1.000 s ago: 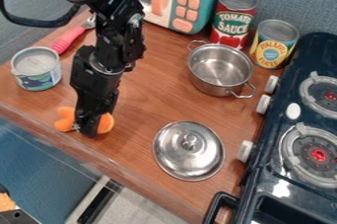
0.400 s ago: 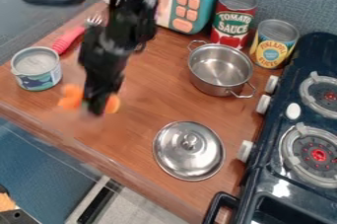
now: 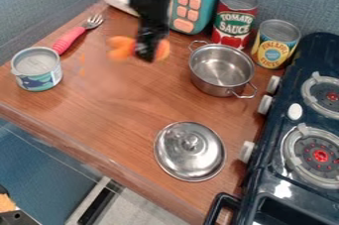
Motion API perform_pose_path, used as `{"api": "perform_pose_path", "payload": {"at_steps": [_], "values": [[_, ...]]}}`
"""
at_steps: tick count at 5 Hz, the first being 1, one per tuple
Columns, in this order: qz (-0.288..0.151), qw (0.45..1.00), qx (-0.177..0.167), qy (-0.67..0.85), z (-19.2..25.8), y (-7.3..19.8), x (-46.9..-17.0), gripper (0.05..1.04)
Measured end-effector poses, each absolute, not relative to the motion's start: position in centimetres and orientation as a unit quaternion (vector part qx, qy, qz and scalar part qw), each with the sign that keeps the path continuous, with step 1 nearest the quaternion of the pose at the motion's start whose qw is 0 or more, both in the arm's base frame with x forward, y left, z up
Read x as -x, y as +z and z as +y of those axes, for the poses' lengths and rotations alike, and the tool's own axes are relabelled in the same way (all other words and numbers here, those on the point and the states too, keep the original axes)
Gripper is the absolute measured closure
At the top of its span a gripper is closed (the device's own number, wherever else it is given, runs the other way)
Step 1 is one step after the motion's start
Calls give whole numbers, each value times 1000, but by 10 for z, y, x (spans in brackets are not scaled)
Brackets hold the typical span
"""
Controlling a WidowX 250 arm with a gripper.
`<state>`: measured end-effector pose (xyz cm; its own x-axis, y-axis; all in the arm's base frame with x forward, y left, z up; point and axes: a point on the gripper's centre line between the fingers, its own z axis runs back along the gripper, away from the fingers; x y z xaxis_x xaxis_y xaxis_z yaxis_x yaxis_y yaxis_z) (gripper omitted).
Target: Put a orange object inside the pot
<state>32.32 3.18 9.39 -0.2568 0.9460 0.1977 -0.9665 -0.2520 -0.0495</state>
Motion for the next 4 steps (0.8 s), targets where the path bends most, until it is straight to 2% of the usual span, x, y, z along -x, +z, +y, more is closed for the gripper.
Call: {"api": "perform_pose_path", "payload": {"at_steps": [2,4], "values": [[-66,630,-43,773,-4,79,-376,649],[-75,640,-42,764,-25,62,-401,649]]}}
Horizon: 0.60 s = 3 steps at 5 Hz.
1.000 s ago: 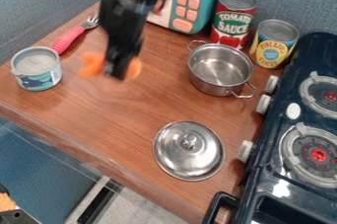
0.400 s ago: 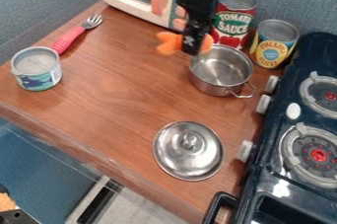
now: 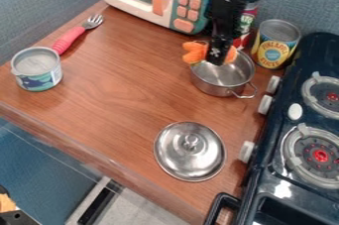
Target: Put a orange object inside the pot
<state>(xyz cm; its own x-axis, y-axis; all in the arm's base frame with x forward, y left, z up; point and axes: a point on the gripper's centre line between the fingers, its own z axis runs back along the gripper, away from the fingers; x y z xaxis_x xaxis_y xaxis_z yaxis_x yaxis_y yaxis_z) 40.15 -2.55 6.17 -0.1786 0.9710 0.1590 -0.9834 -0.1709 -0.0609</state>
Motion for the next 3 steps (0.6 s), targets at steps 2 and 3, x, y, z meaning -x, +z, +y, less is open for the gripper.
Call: {"api": "perform_pose_path", "payload": {"at_steps": [2,3], "values": [[-84,625,-30,775,-27,40,-415,649],[-87,627,-41,773,-27,32,-414,566]]}}
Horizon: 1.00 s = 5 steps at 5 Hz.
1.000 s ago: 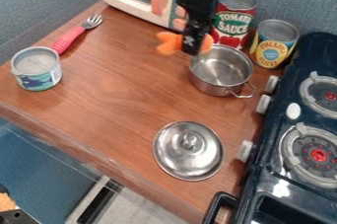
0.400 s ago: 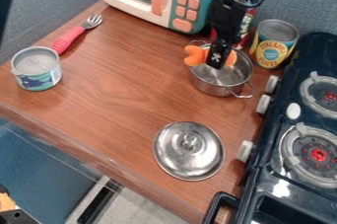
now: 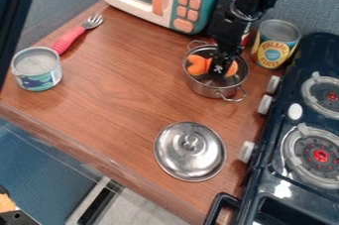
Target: Put a orange object inside the pot
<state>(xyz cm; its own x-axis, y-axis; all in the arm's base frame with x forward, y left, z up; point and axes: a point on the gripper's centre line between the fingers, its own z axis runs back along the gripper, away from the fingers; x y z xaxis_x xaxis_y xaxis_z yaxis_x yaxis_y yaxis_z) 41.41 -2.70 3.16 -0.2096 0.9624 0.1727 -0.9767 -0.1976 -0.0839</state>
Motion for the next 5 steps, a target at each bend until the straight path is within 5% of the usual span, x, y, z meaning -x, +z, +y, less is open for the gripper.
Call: {"api": "perform_pose_path", "payload": {"at_steps": [1,2,3,5], "values": [[-86,630,-55,770,-25,31,-415,258],[-83,627,-64,772,-24,35,-414,77],[-75,626,-69,773,-25,36,-412,79],[-98,614,-18,783,-19,96,-412,83]]}}
